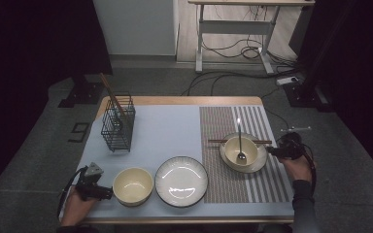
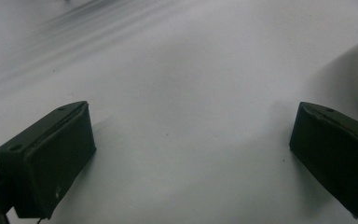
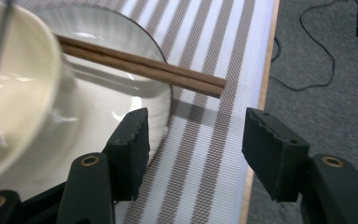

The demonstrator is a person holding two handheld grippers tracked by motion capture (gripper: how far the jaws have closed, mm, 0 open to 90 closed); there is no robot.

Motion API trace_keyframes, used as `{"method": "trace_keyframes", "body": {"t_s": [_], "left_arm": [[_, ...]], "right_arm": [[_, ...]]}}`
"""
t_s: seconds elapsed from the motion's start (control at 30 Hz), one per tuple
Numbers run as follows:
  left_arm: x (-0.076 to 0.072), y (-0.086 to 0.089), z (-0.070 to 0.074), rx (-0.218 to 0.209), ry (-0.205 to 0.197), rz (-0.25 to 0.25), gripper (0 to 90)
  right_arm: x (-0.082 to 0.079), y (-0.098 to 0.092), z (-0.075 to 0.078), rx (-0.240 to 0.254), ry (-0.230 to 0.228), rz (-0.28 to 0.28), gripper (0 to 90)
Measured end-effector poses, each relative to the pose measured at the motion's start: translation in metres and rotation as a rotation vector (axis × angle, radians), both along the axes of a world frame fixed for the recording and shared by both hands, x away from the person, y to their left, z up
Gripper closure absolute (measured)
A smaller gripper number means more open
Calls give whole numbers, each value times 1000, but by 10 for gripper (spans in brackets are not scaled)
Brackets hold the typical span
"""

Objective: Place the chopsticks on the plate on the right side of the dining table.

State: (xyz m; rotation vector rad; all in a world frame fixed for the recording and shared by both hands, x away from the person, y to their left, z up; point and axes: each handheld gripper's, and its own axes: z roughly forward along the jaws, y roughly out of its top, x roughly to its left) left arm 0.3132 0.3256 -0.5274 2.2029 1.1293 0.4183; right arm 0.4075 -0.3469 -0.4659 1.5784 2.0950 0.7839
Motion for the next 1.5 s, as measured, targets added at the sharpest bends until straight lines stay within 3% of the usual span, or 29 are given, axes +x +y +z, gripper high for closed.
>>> {"method": "trace_keyframes", "body": {"t_s": [0.23,0.53,0.8,0.97,1.07,1.17,1.5], "left_arm": [[0,0,0,0,1,0,0],[0,0,0,1,1,0,0],[0,0,0,0,0,0,0],[0,0,0,0,0,0,0],[0,0,0,0,0,0,0],[0,0,0,0,0,0,0],[0,0,0,0,0,0,0]], "right_arm": [[-16,11,14,66,-76,-10,340],[-17,39,20,54,-83,27,323],[-8,58,12,17,-55,57,513],[-4,65,4,-31,-50,65,647],[-3,66,3,-32,-54,72,706],[-2,69,2,-17,-57,87,831],[6,71,1,-13,-77,61,843]]}}
